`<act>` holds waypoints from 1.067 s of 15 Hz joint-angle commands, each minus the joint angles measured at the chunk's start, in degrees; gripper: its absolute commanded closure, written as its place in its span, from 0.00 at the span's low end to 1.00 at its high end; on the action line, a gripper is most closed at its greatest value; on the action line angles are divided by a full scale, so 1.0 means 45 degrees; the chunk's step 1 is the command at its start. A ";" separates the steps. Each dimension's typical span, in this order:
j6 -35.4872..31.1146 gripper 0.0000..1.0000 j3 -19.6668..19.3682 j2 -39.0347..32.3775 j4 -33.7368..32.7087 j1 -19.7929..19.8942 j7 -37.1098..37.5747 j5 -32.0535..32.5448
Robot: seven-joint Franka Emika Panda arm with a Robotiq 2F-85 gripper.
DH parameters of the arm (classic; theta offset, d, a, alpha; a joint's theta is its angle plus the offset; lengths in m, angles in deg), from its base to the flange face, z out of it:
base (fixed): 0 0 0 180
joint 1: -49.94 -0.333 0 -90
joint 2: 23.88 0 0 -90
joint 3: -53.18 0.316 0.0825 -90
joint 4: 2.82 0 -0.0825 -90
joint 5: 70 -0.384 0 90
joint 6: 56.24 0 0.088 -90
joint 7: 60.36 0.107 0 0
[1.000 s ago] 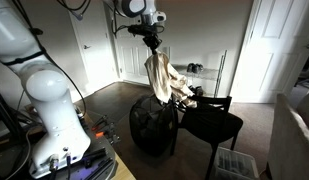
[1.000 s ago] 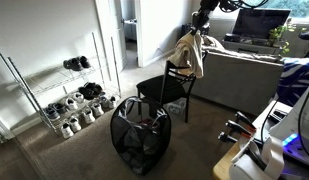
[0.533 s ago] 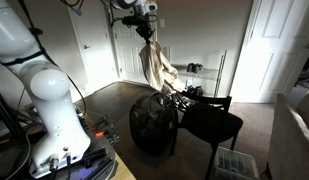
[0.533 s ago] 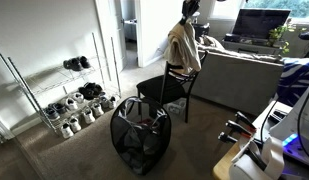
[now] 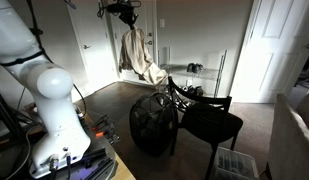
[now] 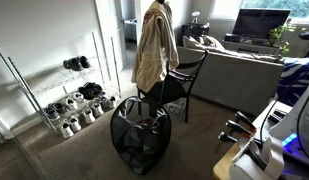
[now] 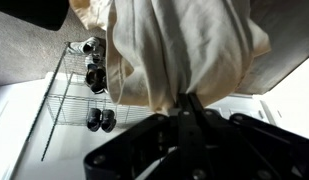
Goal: Move the shirt from the chair to the laundry basket
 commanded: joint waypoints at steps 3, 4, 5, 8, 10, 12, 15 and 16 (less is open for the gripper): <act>0.0204 0.99 0.0164 -0.1623 -0.1131 -0.0144 -0.0439 0.0126; 0.0076 0.99 0.0196 -0.2049 -0.1387 -0.0101 -0.0440 0.0155; 0.0044 0.99 0.0247 -0.2437 -0.1641 -0.0058 -0.0352 0.0251; -0.0075 0.99 0.0375 -0.3518 -0.2422 0.0053 0.0019 0.0889; 0.0073 0.99 0.0379 -0.4159 -0.2933 0.0075 0.0085 0.1222; 0.0221 0.99 0.0396 -0.4663 -0.3297 0.0071 -0.0017 0.1291; 0.0296 0.99 0.0400 -0.5239 -0.3523 0.0076 0.0061 0.1450; 0.0388 0.99 0.0401 -0.5367 -0.3576 0.0118 -0.0029 0.1303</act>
